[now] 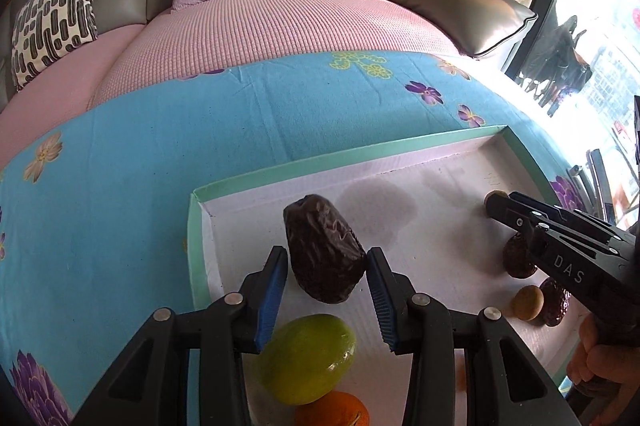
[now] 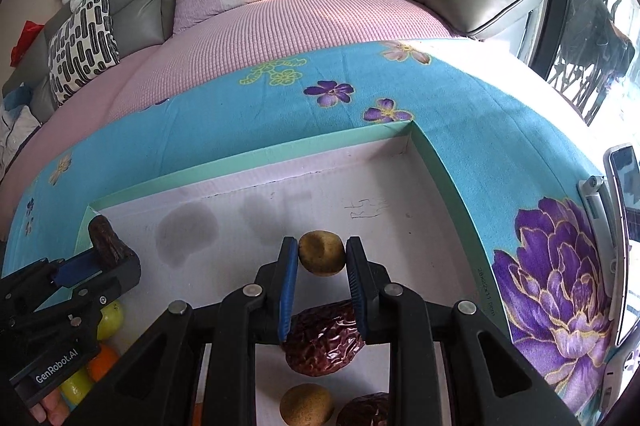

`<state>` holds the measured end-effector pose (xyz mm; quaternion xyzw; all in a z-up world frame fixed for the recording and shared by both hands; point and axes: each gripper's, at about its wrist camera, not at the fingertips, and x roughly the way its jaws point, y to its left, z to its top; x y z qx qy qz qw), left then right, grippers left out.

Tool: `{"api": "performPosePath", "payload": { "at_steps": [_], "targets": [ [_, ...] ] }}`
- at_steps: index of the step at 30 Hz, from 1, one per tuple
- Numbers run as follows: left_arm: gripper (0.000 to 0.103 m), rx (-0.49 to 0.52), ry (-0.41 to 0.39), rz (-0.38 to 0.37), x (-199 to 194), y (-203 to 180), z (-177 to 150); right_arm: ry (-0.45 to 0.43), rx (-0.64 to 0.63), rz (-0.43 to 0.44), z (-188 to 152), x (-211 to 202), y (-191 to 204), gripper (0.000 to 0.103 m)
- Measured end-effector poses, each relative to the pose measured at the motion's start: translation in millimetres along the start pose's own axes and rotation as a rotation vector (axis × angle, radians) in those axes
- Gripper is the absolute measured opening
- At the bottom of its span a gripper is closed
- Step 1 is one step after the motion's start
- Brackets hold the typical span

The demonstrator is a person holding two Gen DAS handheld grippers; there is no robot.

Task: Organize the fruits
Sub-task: 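Carry the kiwi and the date over the white tray with both grippers, then open both grippers to drop the kiwi and date into the tray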

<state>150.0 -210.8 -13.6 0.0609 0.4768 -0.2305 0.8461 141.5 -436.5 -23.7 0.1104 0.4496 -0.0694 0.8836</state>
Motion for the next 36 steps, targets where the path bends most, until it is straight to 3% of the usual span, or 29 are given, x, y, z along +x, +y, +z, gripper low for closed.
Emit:
{"api": "performPosePath", "payload": {
  "at_steps": [13,17,23,24,26,28,31,36],
  "targets": [
    [0.044,0.008,0.002,0.012,-13.2,0.2,4.1,0.009,-0.037,-0.032,1.7,-3.8,8.1,0.026],
    [0.045,0.005,0.048,0.024,-15.4,-0.8,4.1,0.01,-0.048,-0.041,2.0,-10.3,12.5,0.038],
    [0.045,-0.006,0.062,0.042,-27.8,2.9,4.3,0.018,-0.057,-0.049,1.6,-19.2,15.2,0.039],
    [0.047,-0.009,0.058,0.042,-31.0,4.1,4.8,0.018,-0.06,-0.05,1.6,-20.5,15.5,0.04],
    [0.057,-0.019,0.046,0.046,-37.3,6.3,5.9,0.015,-0.058,-0.055,1.1,-23.3,16.3,0.061],
    [0.066,-0.03,0.033,0.056,-42.3,9.5,6.5,0.015,-0.057,-0.053,0.0,-24.1,16.6,0.068],
    [0.077,-0.045,0.029,0.094,-45.0,16.8,6.4,0.031,-0.07,-0.056,-2.5,-22.3,18.0,0.069],
    [0.081,-0.088,0.042,0.161,-41.4,33.3,2.0,0.051,-0.081,-0.07,-8.2,-17.8,20.2,0.071]
  ]
}}
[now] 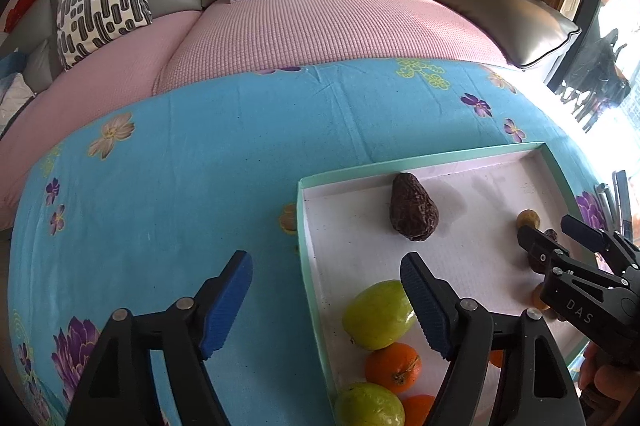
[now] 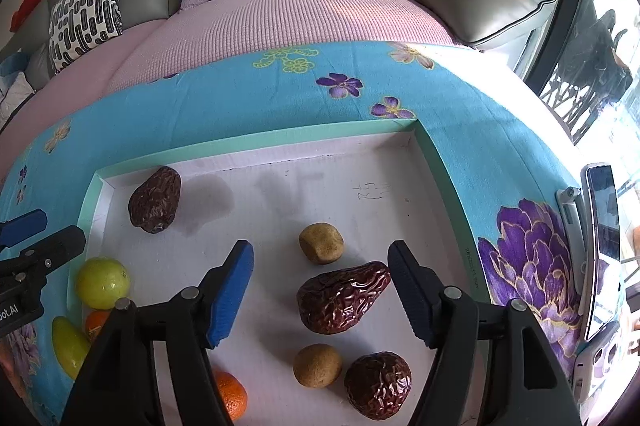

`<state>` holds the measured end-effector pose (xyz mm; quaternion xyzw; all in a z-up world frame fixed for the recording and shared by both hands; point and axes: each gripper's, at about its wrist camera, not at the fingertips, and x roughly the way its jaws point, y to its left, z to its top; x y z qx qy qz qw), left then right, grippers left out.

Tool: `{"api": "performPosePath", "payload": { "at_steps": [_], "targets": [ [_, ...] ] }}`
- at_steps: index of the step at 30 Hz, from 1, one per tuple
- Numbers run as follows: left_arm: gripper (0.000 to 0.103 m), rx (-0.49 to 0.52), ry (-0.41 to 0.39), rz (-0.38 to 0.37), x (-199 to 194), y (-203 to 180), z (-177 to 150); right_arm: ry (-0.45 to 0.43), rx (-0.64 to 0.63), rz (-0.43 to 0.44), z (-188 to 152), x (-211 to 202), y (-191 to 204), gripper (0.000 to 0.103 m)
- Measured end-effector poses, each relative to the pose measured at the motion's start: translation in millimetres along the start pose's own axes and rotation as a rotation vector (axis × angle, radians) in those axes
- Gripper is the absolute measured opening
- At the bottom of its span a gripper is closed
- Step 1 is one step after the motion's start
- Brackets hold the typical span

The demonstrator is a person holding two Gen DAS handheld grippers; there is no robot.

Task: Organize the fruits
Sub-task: 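Open both grippers to drop the kiwi and date into the tray, then withdraw both open grippers back from the tray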

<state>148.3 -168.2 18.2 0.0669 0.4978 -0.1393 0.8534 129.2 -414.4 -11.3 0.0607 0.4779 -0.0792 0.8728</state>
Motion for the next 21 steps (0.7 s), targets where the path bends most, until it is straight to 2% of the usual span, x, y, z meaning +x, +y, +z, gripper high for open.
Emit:
{"api": "performPosePath", "payload": {
  "at_steps": [2,3,4,5,12,21],
  "targets": [
    [0.093,-0.02,-0.004,0.026,1.2,6.4,-1.1,0.008,0.001,0.001,-1.8,1.5,0.9,0.073],
    [0.1,-0.031,-0.012,0.039,0.7,9.6,-1.5,0.011,0.001,0.001,-2.5,2.1,1.3,0.078],
    [0.102,-0.04,-0.022,0.05,0.0,12.5,-1.5,0.011,-0.001,0.001,-3.1,2.1,1.9,0.091],
    [0.103,-0.051,-0.03,0.059,-0.8,15.7,-1.5,0.007,-0.002,0.002,-3.3,2.1,2.3,0.094],
    [0.103,-0.131,-0.042,0.082,-3.4,37.0,-8.0,-0.023,-0.002,0.013,-5.9,-4.1,6.5,0.094],
    [0.103,-0.108,-0.083,0.179,-13.7,43.2,-22.1,-0.014,-0.087,-0.006,-15.8,-14.0,24.8,0.094]
  ]
}}
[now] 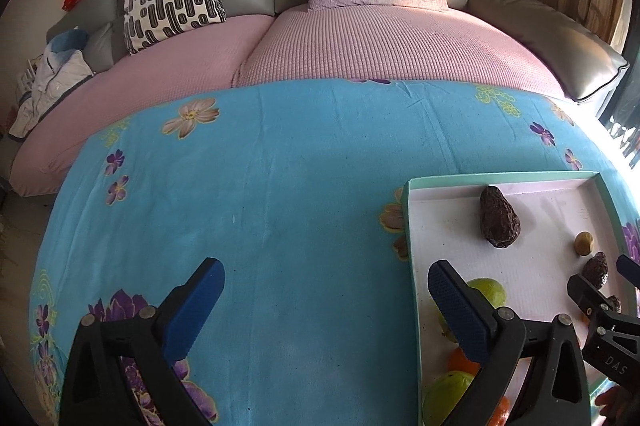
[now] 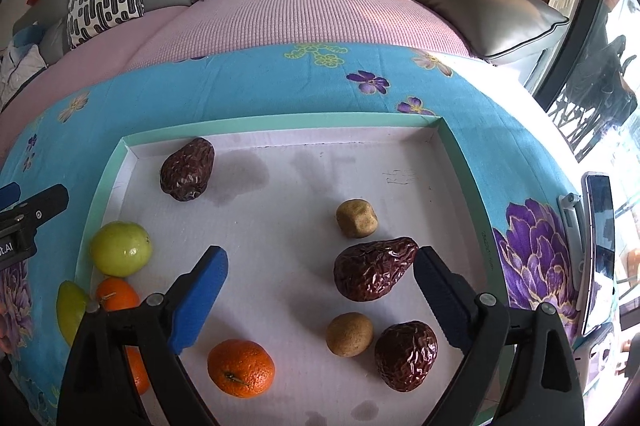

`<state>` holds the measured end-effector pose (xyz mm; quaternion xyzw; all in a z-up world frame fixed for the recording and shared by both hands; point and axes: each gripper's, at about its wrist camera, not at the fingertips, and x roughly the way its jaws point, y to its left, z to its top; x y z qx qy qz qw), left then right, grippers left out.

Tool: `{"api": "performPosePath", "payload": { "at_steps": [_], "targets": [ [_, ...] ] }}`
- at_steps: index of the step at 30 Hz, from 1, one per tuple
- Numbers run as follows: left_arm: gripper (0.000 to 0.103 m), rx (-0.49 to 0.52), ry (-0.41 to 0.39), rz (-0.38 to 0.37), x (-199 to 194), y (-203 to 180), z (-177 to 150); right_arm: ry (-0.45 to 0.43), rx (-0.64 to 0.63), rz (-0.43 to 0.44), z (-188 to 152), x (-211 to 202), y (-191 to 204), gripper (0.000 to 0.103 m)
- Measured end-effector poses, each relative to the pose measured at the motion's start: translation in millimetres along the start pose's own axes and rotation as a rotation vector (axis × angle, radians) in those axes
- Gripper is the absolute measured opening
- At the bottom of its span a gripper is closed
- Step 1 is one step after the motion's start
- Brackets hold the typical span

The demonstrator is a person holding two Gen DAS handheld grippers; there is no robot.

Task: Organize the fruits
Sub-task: 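Withdraw both open grippers back from the tray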

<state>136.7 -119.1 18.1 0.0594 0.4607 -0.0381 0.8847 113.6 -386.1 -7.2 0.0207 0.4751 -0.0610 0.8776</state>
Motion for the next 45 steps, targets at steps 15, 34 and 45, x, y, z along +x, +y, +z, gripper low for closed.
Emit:
{"api": "performPosePath", "payload": {
  "at_steps": [15,34,45],
  "targets": [
    [0.103,-0.026,-0.016,0.201,-35.3,18.9,-34.5,-0.012,0.024,0.012,-29.8,-33.1,13.7,0.094],
    [0.103,0.025,0.053,0.239,-72.6,33.9,-122.9,-0.033,-0.064,0.036,-93.8,-68.1,41.0,0.094],
    [0.103,-0.048,0.117,0.215,-54.3,60.6,-124.8,-0.037,-0.065,0.03,-90.1,-65.6,44.7,0.094]
  ]
}}
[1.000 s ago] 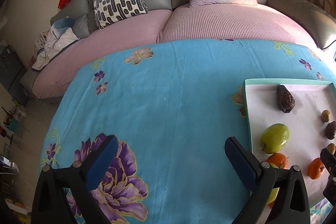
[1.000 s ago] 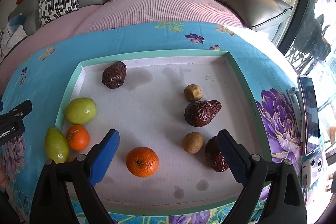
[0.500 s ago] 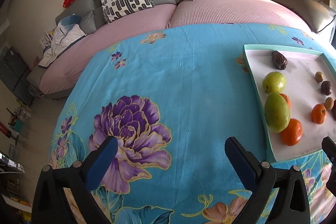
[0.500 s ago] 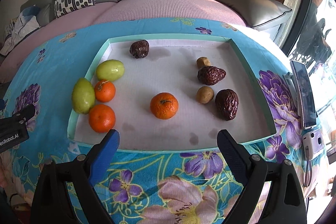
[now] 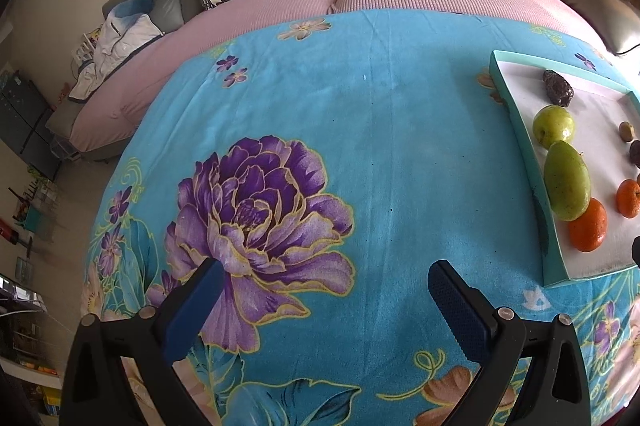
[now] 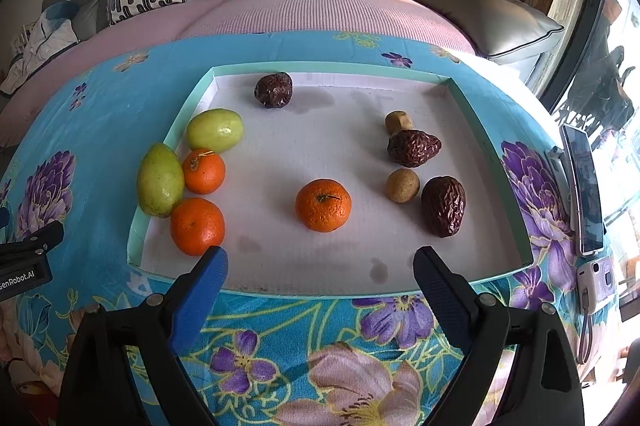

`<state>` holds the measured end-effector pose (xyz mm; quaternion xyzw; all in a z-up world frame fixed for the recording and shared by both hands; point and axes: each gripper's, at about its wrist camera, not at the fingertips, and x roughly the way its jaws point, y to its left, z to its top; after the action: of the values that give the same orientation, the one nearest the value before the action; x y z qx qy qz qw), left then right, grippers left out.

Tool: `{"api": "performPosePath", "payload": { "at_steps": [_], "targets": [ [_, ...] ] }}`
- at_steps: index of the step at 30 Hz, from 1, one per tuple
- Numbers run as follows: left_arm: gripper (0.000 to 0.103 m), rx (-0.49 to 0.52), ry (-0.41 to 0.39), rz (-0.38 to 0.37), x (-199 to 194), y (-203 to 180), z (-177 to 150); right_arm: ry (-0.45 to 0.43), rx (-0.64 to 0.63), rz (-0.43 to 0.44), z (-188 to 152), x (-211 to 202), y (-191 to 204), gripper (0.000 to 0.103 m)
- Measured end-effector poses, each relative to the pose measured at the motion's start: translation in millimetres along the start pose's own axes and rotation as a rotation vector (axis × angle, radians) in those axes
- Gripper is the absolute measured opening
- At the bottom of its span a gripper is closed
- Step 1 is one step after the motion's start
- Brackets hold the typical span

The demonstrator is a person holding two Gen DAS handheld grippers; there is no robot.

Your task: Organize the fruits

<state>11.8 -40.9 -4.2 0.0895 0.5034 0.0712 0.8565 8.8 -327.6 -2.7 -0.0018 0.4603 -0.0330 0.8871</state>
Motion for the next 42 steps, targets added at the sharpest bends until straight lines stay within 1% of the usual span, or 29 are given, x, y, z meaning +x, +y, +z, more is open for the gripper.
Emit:
{"api": "performPosePath", "payload": {
  "at_steps": [2,5,7,24,42],
  "targets": [
    [0.103,-0.016,0.0,-0.025,2.5,4.7,-0.3,-0.001,-0.008,0.003,0.5,-0.1,2.9,0.094],
    [0.103,-0.039,-0.01,-0.092,2.8,10.0,-0.5,0.002,-0.022,0.003,0.3,0.6,6.8,0.094],
    [0.103,-0.046,-0.007,-0.113,3.5,10.8,-0.3,0.002,-0.026,0.004,0.2,0.7,8.3,0.094],
    [0.103,-0.012,0.017,-0.12,5.6,1.9,-2.8,0.009,-0.019,0.008,-0.4,0.8,6.8,0.094],
    [0.103,-0.01,0.033,-0.125,8.5,2.6,-3.4,0.015,-0.023,0.011,-0.9,2.4,7.8,0.094]
  ]
}}
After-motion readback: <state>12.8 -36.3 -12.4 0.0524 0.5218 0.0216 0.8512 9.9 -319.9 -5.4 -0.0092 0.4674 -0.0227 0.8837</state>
